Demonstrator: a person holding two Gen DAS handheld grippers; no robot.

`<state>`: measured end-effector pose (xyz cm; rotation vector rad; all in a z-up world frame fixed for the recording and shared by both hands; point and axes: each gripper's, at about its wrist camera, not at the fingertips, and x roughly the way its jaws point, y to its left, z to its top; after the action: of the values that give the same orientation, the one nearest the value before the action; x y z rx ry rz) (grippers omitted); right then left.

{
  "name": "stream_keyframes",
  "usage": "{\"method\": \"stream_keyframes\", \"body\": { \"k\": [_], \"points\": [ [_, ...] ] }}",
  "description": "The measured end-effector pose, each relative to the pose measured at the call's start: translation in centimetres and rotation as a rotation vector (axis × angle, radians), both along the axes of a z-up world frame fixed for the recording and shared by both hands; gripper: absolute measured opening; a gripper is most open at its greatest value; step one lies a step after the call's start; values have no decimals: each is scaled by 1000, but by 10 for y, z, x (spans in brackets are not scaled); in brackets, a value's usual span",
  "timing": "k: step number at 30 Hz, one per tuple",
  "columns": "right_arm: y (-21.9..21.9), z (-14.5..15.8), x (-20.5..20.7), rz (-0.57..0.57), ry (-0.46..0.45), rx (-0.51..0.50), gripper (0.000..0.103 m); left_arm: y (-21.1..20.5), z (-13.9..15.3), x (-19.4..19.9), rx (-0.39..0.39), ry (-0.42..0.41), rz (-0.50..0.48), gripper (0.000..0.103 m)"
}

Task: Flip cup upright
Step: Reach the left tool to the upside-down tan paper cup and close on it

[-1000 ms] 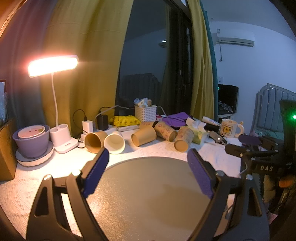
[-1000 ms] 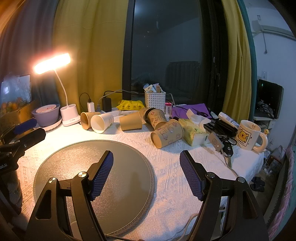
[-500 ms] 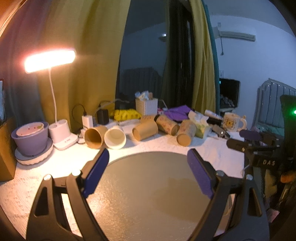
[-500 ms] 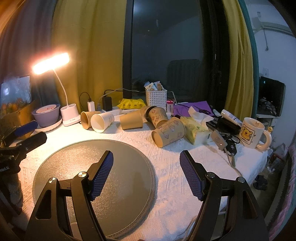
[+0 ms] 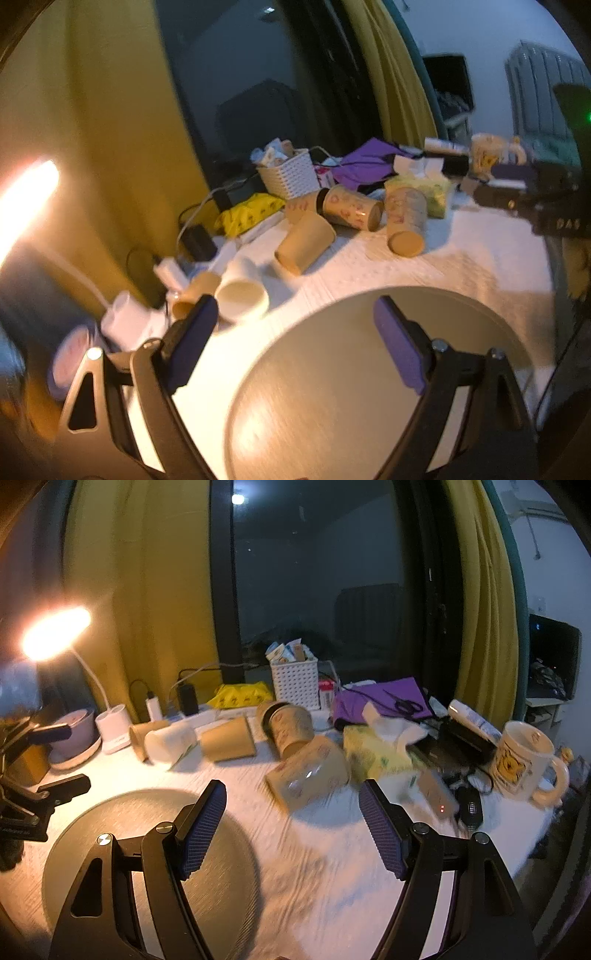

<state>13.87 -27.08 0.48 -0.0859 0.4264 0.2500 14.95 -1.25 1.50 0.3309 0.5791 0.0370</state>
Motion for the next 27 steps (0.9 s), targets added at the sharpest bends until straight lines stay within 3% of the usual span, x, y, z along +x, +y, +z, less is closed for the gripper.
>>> {"method": "stream_keyframes", "body": {
  "k": [7,19,23,27],
  "points": [
    [-22,5,56,-16,51,27,77,3,6,90,89,126,-41,87],
    [-29,18,129,9,113,33,77,-4,-1,207,285,236,-182,87],
    [-26,16,149,11,153,59,77,0,-17,236,245,349,-245,87],
    [-25,11,159,10,174,89,77,-4,-44,245,260,444,-281,87]
  ]
}}
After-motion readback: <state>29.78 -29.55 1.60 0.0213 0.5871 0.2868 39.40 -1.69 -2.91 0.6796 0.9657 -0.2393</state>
